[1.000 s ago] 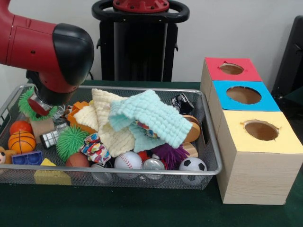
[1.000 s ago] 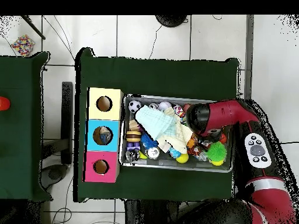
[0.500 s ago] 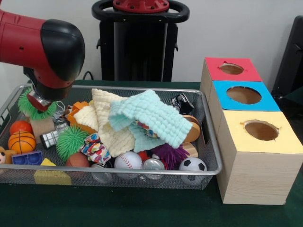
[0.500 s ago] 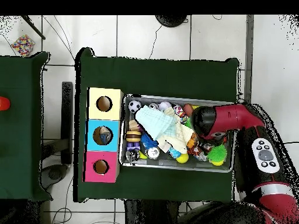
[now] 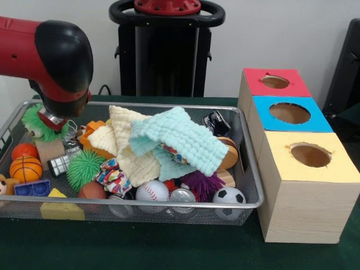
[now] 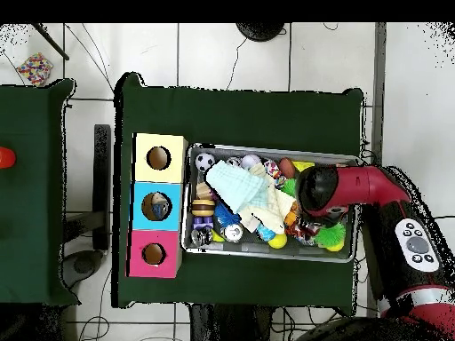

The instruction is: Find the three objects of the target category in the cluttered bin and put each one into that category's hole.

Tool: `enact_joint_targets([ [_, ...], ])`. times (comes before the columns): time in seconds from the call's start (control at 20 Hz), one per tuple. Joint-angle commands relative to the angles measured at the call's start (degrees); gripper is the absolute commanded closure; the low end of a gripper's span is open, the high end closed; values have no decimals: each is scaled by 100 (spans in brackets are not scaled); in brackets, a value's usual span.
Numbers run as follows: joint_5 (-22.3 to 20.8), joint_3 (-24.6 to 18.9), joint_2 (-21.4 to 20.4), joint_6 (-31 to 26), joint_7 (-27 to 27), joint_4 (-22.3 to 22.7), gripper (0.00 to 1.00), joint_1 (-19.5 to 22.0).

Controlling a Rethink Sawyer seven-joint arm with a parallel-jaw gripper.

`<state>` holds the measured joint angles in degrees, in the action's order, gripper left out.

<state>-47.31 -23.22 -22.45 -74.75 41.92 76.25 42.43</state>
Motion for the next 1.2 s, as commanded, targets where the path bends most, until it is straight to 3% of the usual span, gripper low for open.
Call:
enact_joint_targets([
  [0.05, 21, -927, 93, 1072, -2052, 664, 0, 378],
  [0.2, -49, -1267, 189, 1511, -2332, 823, 0, 647],
  [0.6, -416, -1486, 30, 1579, -3057, 752, 0, 797],
  [1.0, -710, -872, 29, 921, -2752, 366, 0, 333],
  [1.2, -611, -615, -137, 455, -2305, 236, 0, 103],
])
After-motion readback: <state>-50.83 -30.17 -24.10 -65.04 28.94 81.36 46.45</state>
